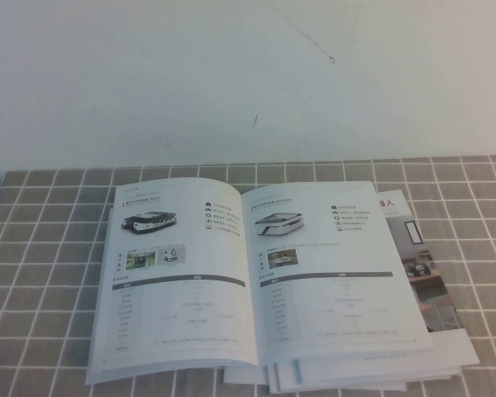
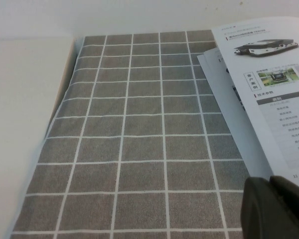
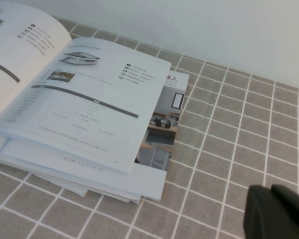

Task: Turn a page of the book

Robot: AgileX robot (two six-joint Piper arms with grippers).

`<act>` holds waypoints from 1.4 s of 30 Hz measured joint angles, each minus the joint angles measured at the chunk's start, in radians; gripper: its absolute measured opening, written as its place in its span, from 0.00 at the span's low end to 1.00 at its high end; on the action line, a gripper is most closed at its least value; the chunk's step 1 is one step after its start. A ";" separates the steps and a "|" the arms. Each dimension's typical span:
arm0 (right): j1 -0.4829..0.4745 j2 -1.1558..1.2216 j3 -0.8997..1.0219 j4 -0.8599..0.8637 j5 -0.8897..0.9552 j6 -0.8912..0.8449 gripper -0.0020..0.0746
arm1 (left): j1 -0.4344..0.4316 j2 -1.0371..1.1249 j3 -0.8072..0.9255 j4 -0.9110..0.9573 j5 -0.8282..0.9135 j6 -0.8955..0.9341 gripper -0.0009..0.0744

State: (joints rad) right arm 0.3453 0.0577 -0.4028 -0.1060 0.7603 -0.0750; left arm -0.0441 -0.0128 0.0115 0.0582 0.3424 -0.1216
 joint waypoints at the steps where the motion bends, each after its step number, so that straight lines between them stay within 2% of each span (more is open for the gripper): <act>1: 0.000 0.000 0.000 0.002 0.000 0.000 0.02 | 0.000 0.000 0.000 0.000 0.000 0.000 0.01; 33: -0.006 -0.002 0.001 0.008 -0.002 -0.006 0.02 | 0.000 -0.001 0.000 -0.003 0.000 0.001 0.01; 38: -0.114 -0.011 0.016 0.009 -0.028 -0.018 0.02 | 0.000 -0.001 0.000 -0.003 0.000 0.001 0.01; 42: -0.258 -0.042 0.113 0.017 -0.192 -0.029 0.02 | 0.000 -0.001 0.000 -0.003 0.000 0.001 0.01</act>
State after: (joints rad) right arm 0.0869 0.0157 -0.2894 -0.0892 0.5682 -0.1038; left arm -0.0441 -0.0135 0.0115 0.0554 0.3424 -0.1210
